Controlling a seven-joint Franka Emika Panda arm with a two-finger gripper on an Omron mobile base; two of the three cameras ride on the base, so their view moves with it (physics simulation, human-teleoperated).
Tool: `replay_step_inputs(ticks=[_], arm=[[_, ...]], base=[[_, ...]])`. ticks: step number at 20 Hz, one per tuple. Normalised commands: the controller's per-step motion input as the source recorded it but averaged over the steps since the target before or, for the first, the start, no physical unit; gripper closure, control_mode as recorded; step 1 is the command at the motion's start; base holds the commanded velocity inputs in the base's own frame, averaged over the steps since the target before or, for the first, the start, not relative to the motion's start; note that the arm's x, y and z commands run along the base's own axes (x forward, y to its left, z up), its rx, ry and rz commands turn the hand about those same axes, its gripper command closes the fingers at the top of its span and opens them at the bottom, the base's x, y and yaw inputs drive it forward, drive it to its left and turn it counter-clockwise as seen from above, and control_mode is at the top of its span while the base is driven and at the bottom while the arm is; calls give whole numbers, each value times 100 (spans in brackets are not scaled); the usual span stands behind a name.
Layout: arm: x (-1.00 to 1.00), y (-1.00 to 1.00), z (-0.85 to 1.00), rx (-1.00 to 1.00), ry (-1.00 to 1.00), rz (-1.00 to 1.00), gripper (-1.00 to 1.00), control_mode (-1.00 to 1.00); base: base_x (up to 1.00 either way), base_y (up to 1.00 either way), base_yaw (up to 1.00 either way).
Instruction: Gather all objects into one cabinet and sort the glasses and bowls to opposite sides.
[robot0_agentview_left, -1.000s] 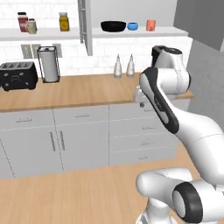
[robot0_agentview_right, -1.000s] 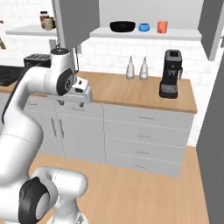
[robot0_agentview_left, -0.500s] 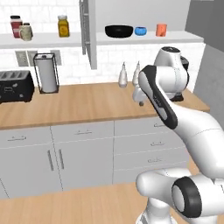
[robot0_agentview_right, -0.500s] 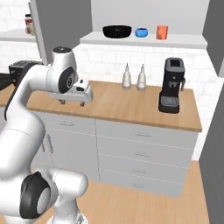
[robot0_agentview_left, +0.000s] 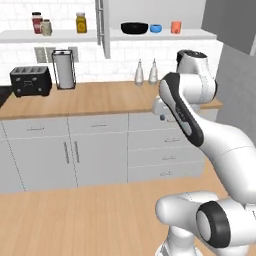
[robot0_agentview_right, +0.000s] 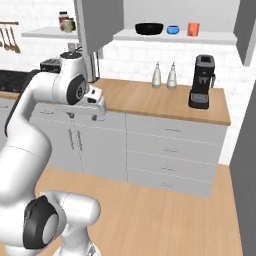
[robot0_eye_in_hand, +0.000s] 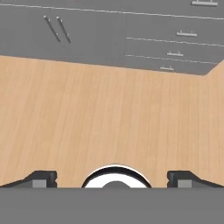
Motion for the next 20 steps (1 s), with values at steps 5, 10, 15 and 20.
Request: replay_step_inputs(ticks=[5,10,15,20], arm=[[0,0,0,0,0,0,-100,100],[0,0,0,0,0,0,-100,100],[0,0,0,0,0,0,-100,100],[0,0,0,0,0,0,-100,100]], base=[[19,76,13],[88,100,9],[78,98,7],[79,10,13]])
